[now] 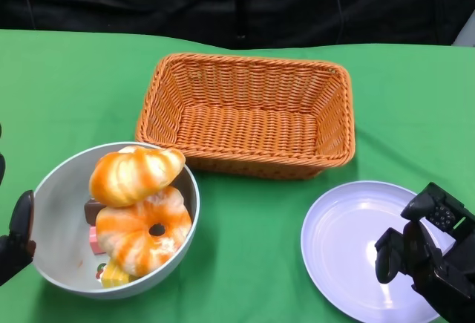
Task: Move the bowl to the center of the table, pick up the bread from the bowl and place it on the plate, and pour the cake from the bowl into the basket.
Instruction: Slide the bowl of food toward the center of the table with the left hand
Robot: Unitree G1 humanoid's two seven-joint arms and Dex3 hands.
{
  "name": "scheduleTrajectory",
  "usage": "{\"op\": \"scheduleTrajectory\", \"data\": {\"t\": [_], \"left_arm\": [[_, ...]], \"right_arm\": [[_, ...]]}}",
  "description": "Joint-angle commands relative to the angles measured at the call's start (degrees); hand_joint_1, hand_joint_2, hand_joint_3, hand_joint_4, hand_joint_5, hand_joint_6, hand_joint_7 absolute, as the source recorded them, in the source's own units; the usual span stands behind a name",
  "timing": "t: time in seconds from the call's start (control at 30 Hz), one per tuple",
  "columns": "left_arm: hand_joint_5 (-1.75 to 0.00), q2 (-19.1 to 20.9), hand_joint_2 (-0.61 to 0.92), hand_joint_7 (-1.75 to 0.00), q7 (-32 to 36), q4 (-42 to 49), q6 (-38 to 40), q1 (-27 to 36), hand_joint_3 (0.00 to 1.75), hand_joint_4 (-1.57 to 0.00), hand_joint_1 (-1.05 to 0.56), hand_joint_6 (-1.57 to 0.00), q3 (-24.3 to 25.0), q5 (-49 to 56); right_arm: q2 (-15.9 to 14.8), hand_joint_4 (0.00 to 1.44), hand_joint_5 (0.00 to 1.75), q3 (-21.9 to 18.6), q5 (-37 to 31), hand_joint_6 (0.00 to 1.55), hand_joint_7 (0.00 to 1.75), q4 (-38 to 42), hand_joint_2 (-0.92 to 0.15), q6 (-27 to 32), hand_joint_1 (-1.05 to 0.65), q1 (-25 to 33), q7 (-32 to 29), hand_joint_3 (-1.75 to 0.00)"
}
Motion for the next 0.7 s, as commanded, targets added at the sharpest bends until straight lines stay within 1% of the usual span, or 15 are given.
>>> {"op": "scheduleTrajectory", "data": {"t": [0.03,0.17,0.33,0.43,0.57,0.7], "left_arm": [[0.0,0.78,0.92,-0.01,-0.04,3.04,2.42,-3.27,0.82,0.0,-0.97,-0.05,0.44,-1.82],[0.0,1.74,0.92,-0.01,-0.91,3.83,10.03,-6.58,0.79,0.0,-0.99,-0.05,2.03,-7.15],[0.0,4.25,0.92,0.0,-3.67,4.47,18.41,-9.55,0.77,0.0,-1.0,0.0,3.95,-13.53],[0.0,5.62,0.92,0.0,-4.44,5.05,21.96,-11.2,0.77,0.0,-0.98,0.0,4.66,-15.92],[0.0,7.14,0.92,0.0,-4.83,5.71,25.75,-13.01,0.75,0.0,-0.99,0.0,5.16,-17.95],[0.0,8.15,0.92,0.0,-5.76,7.02,28.05,-14.3,0.75,0.0,-0.99,0.0,5.53,-19.34]], "right_arm": [[0.17,0.9,1.75,-0.31,-1.18,0.83,1.55,2.42,-0.51,-1.8,-0.08,-1.0,1.22,-1.29],[0.69,0.91,1.75,0.0,-2.24,0.84,1.56,3.67,-0.51,-2.54,-0.08,-1.44,1.51,-1.27],[1.3,0.91,1.75,0.12,-3.16,0.84,1.56,3.84,-0.51,-2.67,-0.08,-1.4,1.54,-1.28],[1.58,0.92,1.75,0.06,-3.31,0.84,1.56,3.94,-0.51,-2.73,-0.09,-1.42,1.78,-1.29],[1.82,0.91,1.75,0.03,-3.48,0.84,1.57,3.81,-0.5,-2.63,-0.08,-1.47,1.76,-1.3],[2.01,0.91,1.75,0.12,-3.75,0.84,1.57,3.71,-0.5,-2.68,-0.08,-1.54,1.59,-1.3]]}}
